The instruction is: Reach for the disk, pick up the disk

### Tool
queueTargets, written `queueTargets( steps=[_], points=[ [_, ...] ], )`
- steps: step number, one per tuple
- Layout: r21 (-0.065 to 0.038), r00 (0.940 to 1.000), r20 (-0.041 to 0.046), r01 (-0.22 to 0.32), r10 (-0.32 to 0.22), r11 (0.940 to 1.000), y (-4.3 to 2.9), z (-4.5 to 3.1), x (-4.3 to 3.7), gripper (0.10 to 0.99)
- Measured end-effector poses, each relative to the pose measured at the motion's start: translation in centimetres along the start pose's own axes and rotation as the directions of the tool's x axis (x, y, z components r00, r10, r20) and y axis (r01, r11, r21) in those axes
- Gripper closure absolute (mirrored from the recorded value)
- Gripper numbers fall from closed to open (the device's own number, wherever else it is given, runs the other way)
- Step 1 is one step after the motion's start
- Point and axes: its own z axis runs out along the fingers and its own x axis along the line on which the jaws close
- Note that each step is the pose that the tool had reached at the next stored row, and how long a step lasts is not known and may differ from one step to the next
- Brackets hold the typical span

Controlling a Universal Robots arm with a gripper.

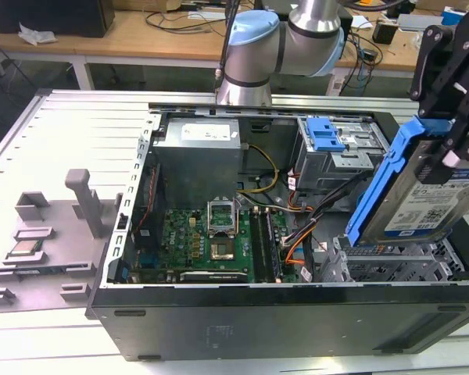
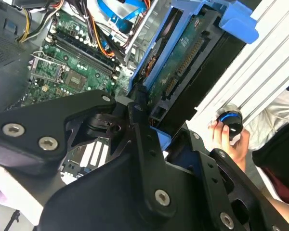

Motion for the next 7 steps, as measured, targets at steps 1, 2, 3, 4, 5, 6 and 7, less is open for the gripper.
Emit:
queueTargets(
  steps=[1, 2, 3, 4, 5, 6, 7],
  points=[
    [0.0, 1.0, -0.0003, 0.0, 0.0, 1.0, 0.0, -0.01, 0.0, 0.722],
    [0.0, 1.0, -0.0004, 0.0, 0.0, 1.0, 0.0, -0.01, 0.0, 0.722],
    [0.0, 1.0, -0.0002, 0.0, 0.0, 1.0, 0.0, 0.0, 0.0, 0.722],
    [0.0, 1.0, -0.0002, 0.0, 0.0, 1.0, 0.0, 0.0, 0.0, 0.722],
    [0.0, 1.0, -0.0003, 0.0, 0.0, 1.0, 0.0, 0.0, 0.0, 0.722],
    [0.0, 1.0, -0.0002, 0.0, 0.0, 1.0, 0.0, 0.01, 0.0, 0.722],
    [0.0, 1.0, -0.0003, 0.0, 0.0, 1.0, 0.0, 0.01, 0.0, 0.722]
  ],
)
